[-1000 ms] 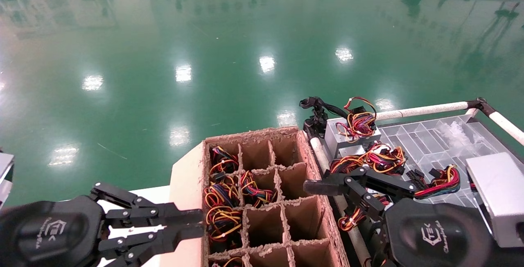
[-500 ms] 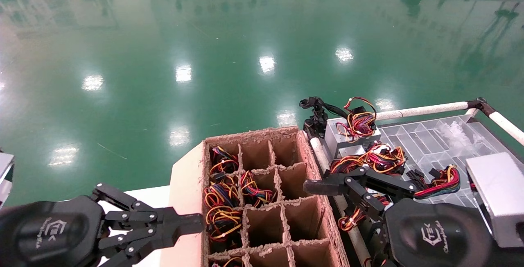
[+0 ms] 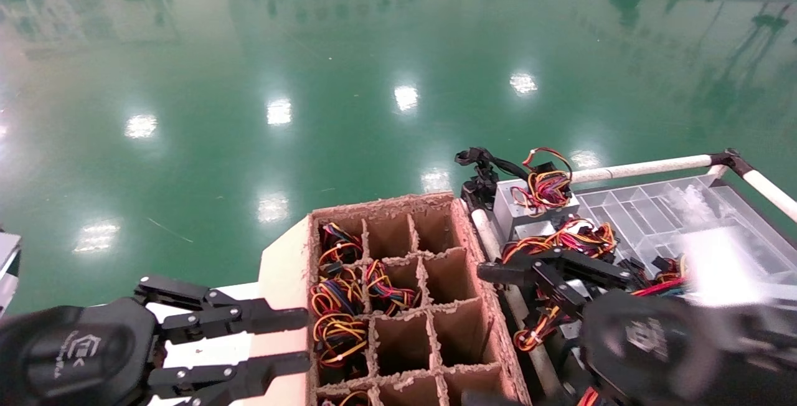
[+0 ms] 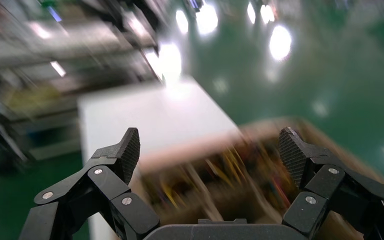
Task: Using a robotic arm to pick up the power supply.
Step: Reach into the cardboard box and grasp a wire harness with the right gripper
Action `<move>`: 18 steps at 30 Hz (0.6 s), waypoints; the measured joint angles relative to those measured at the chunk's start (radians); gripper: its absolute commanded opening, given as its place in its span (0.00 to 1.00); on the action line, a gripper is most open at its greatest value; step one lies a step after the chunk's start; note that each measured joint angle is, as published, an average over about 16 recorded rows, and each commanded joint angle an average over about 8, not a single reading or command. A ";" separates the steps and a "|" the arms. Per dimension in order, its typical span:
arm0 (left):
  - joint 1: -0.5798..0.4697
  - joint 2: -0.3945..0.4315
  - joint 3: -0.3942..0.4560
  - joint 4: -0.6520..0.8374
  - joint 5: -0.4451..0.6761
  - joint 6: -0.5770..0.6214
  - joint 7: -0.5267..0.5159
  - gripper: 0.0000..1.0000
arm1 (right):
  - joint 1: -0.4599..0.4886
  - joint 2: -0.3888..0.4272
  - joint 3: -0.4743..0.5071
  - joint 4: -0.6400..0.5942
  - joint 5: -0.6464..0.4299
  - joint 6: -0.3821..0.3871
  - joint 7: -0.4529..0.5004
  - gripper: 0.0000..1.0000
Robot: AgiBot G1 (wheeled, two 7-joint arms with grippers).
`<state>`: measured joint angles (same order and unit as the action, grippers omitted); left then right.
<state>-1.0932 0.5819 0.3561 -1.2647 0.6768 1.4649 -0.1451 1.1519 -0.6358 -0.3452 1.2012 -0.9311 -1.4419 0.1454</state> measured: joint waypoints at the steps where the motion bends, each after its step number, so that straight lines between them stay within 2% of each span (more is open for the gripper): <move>1: 0.000 0.000 0.000 0.000 0.000 0.000 0.000 1.00 | 0.014 -0.009 -0.009 -0.017 -0.028 0.007 -0.010 1.00; 8: 0.000 0.000 0.000 0.000 0.000 0.000 0.000 1.00 | 0.132 -0.120 -0.081 -0.186 -0.220 0.052 -0.130 1.00; 16: 0.000 0.000 0.000 0.000 0.000 0.000 0.000 1.00 | 0.248 -0.297 -0.134 -0.442 -0.330 0.082 -0.329 1.00; 17: 0.000 0.000 0.000 0.000 0.000 0.000 0.000 1.00 | 0.260 -0.319 -0.139 -0.474 -0.338 0.086 -0.354 0.98; 18: 0.000 0.000 0.000 0.000 0.000 0.000 0.000 1.00 | 0.272 -0.341 -0.144 -0.507 -0.345 0.089 -0.378 0.91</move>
<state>-1.0933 0.5818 0.3563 -1.2646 0.6766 1.4649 -0.1450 1.4236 -0.9767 -0.4893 0.6946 -1.2766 -1.3534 -0.2324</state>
